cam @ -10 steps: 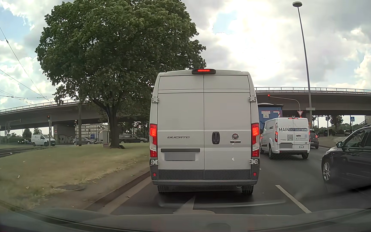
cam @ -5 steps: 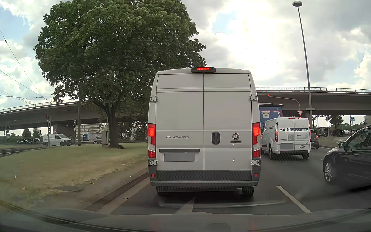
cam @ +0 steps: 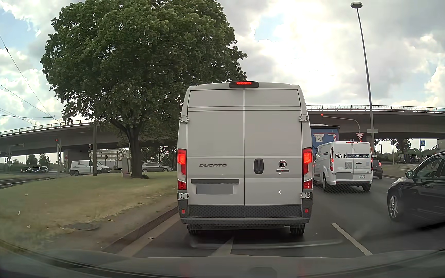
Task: Follow the waypoints while adhering to traffic rules and regulations
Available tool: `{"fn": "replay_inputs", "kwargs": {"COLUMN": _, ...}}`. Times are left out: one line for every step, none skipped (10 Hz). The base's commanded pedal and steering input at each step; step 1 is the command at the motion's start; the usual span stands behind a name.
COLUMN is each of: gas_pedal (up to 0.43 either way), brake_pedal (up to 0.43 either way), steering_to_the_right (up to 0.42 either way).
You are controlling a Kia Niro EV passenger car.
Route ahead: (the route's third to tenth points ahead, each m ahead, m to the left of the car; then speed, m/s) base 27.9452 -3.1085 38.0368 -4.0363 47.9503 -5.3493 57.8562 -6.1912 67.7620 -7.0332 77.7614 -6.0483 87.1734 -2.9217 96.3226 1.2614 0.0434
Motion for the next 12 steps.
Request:
{"fn": "replay_inputs", "kwargs": {"gas_pedal": 0.000, "brake_pedal": 0.256, "steering_to_the_right": 0.050}}
{"fn": "replay_inputs", "kwargs": {"gas_pedal": 0.000, "brake_pedal": 0.250, "steering_to_the_right": 0.050}}
{"fn": "replay_inputs", "kwargs": {"gas_pedal": 0.000, "brake_pedal": 0.250, "steering_to_the_right": 0.050}}
{"fn": "replay_inputs", "kwargs": {"gas_pedal": 0.000, "brake_pedal": 0.256, "steering_to_the_right": 0.050}}
{"fn": "replay_inputs", "kwargs": {"gas_pedal": 0.000, "brake_pedal": 0.256, "steering_to_the_right": 0.050}}
{"fn": "replay_inputs", "kwargs": {"gas_pedal": 0.000, "brake_pedal": 0.262, "steering_to_the_right": 0.050}}
{"fn": "replay_inputs", "kwargs": {"gas_pedal": 0.000, "brake_pedal": 0.287, "steering_to_the_right": 0.050}}
{"fn": "replay_inputs", "kwargs": {"gas_pedal": 0.000, "brake_pedal": 0.317, "steering_to_the_right": 0.050}}
{"fn": "replay_inputs", "kwargs": {"gas_pedal": 0.000, "brake_pedal": 0.335, "steering_to_the_right": 0.050}}
{"fn": "replay_inputs", "kwargs": {"gas_pedal": 0.000, "brake_pedal": 0.329, "steering_to_the_right": 0.050}}
{"fn": "replay_inputs", "kwargs": {"gas_pedal": 0.000, "brake_pedal": 0.329, "steering_to_the_right": 0.050}}
{"fn": "replay_inputs", "kwargs": {"gas_pedal": 0.000, "brake_pedal": 0.323, "steering_to_the_right": 0.050}}
